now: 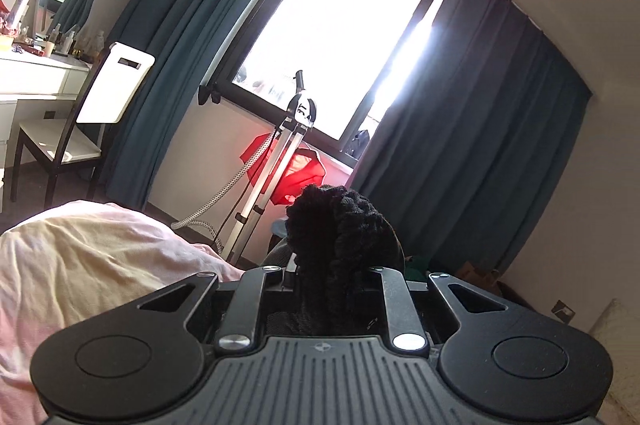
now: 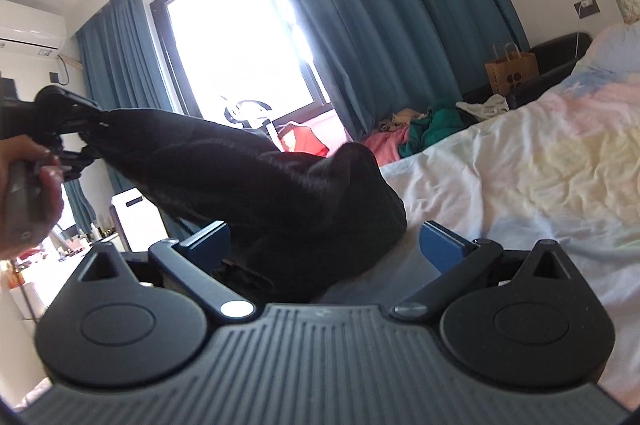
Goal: Fold clothes
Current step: 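Grasp the elastic knit cuff of the black trousers with the left tool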
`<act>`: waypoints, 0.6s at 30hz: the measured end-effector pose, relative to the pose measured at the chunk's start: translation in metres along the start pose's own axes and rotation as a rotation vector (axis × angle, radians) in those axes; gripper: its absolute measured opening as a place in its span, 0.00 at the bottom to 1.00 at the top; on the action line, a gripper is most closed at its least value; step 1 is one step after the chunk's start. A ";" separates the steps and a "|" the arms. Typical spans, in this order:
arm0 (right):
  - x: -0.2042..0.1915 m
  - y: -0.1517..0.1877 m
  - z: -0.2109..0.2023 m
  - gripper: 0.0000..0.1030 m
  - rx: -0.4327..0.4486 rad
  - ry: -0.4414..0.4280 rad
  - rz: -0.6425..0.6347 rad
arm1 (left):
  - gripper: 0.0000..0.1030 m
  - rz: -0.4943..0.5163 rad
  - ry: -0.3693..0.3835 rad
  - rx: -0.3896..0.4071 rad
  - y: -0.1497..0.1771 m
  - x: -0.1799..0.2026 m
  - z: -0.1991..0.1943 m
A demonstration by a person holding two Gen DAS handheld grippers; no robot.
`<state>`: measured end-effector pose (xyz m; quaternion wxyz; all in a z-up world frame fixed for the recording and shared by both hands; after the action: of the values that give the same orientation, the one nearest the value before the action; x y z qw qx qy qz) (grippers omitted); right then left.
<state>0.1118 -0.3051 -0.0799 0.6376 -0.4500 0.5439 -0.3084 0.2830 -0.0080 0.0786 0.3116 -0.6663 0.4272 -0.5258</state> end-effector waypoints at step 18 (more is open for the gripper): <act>-0.046 0.039 -0.025 0.97 -0.354 -0.158 0.381 | 0.19 -0.209 -0.190 -0.252 0.088 -0.251 -0.110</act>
<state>0.0738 -0.2547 -0.0966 0.6360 -0.4668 0.6127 -0.0468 0.1351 0.1817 -0.0788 0.2083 -0.7873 0.3868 -0.4326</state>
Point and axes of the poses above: each gripper's, at about its wrist camera, not at the fingertips, and z roughly the way its jaws point, x to its right, y to its underside, the point moved 3 cm from there along z, roughly the way its jaws point, and after that the axes turned 10 degrees about -y, right-handed, at the moved point
